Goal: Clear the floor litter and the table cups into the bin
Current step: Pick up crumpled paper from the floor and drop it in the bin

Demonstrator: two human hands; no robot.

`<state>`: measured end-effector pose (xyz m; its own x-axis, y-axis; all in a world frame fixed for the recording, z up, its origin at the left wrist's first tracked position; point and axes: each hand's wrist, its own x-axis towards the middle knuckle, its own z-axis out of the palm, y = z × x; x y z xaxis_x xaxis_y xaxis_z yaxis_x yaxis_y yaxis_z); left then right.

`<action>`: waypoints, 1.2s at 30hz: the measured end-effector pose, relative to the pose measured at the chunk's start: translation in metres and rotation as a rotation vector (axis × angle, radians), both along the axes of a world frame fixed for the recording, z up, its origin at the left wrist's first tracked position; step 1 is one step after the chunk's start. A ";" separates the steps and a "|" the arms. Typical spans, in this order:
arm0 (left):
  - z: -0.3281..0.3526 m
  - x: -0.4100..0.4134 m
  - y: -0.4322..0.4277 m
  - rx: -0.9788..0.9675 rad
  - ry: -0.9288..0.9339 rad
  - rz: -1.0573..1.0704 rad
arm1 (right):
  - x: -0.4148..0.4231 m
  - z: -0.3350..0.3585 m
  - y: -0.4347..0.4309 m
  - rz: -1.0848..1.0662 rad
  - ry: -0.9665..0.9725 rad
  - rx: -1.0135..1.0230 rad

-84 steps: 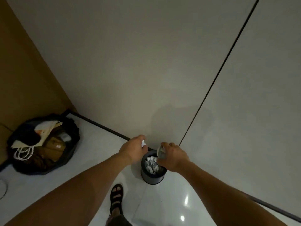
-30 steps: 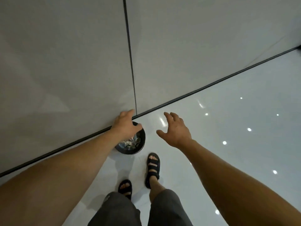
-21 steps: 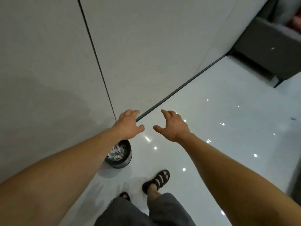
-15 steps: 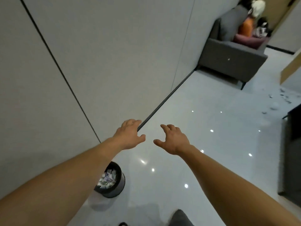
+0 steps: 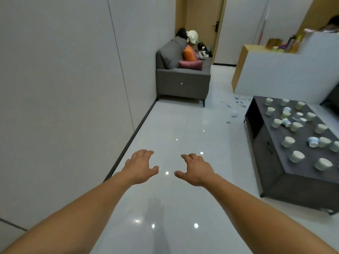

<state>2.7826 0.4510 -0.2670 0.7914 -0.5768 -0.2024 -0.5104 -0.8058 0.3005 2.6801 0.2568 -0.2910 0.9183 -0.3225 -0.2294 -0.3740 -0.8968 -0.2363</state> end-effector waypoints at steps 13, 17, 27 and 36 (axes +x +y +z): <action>-0.006 0.062 -0.199 0.080 -0.008 -0.233 | 0.018 -0.023 -0.167 -0.226 0.087 0.045; -0.015 0.116 -0.270 0.053 0.019 -0.314 | 0.052 -0.018 -0.223 -0.329 0.088 0.024; -0.016 0.215 -0.429 -0.011 0.060 -0.494 | 0.123 -0.017 -0.348 -0.540 0.124 0.064; -0.029 0.285 -0.590 0.035 0.078 -0.536 | 0.198 -0.039 -0.512 -0.533 0.128 0.085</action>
